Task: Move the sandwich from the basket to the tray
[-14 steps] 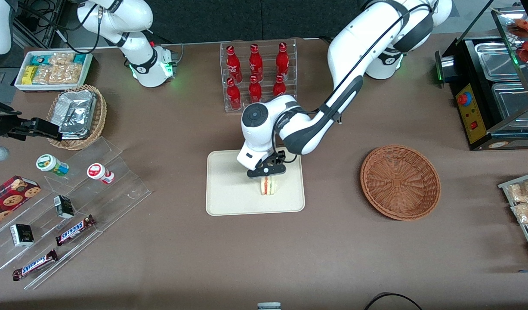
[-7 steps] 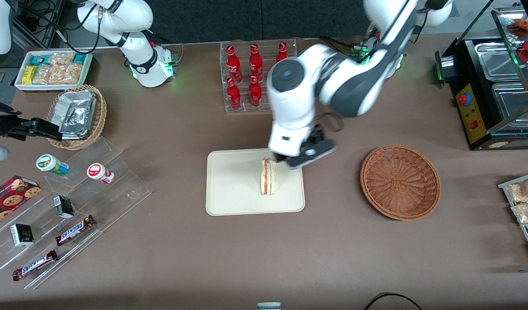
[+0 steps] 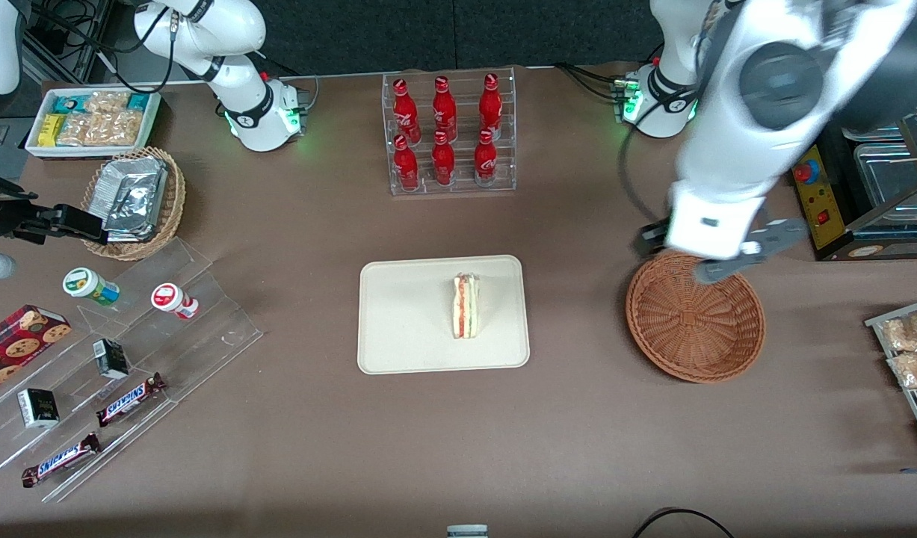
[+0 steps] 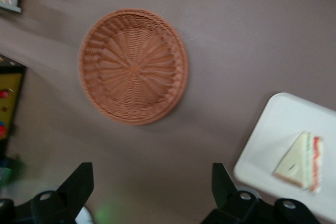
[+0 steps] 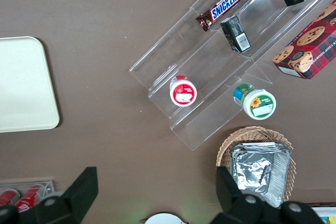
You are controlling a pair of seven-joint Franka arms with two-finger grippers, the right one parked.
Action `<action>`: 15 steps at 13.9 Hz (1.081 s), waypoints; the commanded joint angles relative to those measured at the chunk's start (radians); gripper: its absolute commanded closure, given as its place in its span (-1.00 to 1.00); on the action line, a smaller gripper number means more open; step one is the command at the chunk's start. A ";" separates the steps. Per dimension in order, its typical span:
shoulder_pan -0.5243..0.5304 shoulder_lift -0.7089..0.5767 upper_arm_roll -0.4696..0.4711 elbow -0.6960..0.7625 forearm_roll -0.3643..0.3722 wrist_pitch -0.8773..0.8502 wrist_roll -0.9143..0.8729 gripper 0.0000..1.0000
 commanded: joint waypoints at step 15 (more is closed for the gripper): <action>0.541 -0.133 -0.253 -0.048 -0.100 -0.098 0.639 -0.99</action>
